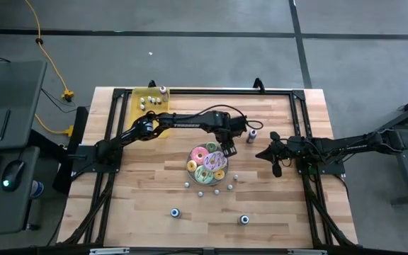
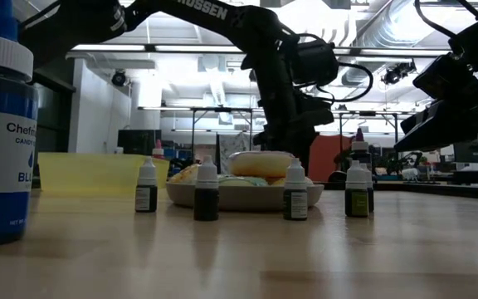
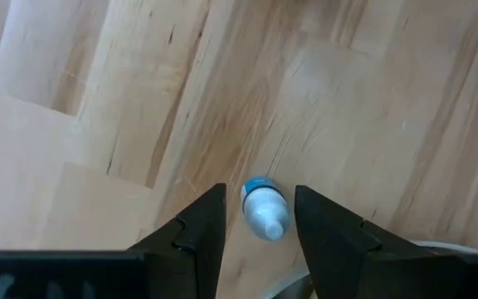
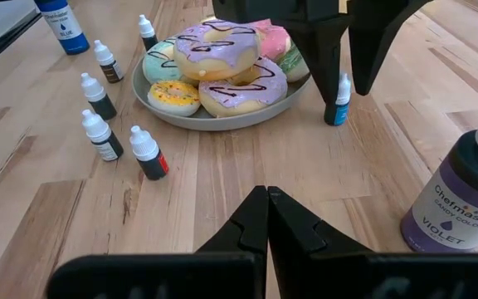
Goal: Pick & Place food coloring
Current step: Put the small blue food coloring bottle into the yellow bin
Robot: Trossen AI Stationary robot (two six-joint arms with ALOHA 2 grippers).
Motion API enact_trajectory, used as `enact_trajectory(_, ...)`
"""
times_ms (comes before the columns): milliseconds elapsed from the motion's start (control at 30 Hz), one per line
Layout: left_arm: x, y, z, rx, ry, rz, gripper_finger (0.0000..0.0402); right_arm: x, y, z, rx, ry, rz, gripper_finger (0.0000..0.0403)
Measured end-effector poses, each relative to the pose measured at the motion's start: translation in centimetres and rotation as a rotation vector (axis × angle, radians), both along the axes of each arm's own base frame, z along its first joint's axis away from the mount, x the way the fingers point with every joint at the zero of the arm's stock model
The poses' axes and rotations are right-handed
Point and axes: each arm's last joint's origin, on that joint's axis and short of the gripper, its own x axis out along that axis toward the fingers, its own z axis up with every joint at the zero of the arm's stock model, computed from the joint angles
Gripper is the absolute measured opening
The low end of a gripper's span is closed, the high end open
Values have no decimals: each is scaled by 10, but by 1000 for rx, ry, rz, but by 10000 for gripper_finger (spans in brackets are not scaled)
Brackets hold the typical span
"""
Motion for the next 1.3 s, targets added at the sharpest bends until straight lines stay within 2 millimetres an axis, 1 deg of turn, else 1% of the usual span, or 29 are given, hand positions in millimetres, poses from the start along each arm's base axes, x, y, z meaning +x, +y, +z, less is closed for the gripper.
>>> enact_trajectory(667, -1, 0, 0, 0, 7, 0, 136, 0, 0, 0, 0, 1, 0, 0)
enact_trajectory(767, -1, 0, 0, 0, 8, 0, 121, 0, 0, 0, 0, 1, 0, 0)
enact_trajectory(1033, -1, 0, 0, -2, 11, 0, 47, 0, 0, 0, 0, 1, 0, 0)
enact_trajectory(1133, -1, 0, 0, -2, 13, -1, 38, 0, 0, 0, 0, 0, 0, 0)
enact_trajectory(1300, -2, 0, -1, 0, 18, -8, 41, 0, 0, 0, 0, 0, 0, 0)
